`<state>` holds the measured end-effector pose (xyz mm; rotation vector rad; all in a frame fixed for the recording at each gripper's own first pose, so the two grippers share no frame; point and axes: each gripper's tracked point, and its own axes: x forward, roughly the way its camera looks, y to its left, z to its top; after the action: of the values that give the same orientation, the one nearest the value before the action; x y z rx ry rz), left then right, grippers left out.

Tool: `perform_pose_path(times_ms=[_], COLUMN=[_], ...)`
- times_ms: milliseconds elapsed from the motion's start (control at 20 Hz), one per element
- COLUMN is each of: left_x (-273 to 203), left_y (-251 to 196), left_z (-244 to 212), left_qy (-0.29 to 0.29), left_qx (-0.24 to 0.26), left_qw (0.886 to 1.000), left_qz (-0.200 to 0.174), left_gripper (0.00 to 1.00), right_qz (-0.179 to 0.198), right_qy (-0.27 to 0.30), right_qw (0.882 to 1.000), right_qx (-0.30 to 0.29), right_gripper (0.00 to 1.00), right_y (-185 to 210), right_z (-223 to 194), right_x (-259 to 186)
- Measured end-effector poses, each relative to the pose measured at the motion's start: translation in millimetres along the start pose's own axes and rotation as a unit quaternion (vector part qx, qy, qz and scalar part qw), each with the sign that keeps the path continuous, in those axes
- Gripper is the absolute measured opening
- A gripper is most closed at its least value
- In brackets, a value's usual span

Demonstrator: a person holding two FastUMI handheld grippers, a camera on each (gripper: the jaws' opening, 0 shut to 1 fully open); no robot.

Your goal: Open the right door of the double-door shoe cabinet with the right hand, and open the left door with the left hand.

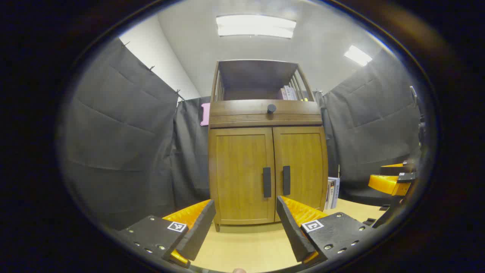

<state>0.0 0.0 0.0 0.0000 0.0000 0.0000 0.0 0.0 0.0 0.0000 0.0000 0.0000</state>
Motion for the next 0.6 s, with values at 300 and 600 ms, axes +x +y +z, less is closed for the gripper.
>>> perform_pose_path(times_ms=[300,600], left_x=[-3,1], left_y=[3,2], left_z=[-4,-4], left_qy=[0.012,0.011], left_qx=[-0.007,-0.005], left_qw=[1.000,1.000], left_qz=[0.019,0.014], left_gripper=[0.97,0.97], right_qz=[0.040,0.045], right_qy=[-0.010,0.009], right_qw=[0.999,0.999], right_qx=[-0.011,-0.003], right_gripper=[0.95,0.95], right_y=[30,34], right_z=[3,-11], right_x=[4,32])
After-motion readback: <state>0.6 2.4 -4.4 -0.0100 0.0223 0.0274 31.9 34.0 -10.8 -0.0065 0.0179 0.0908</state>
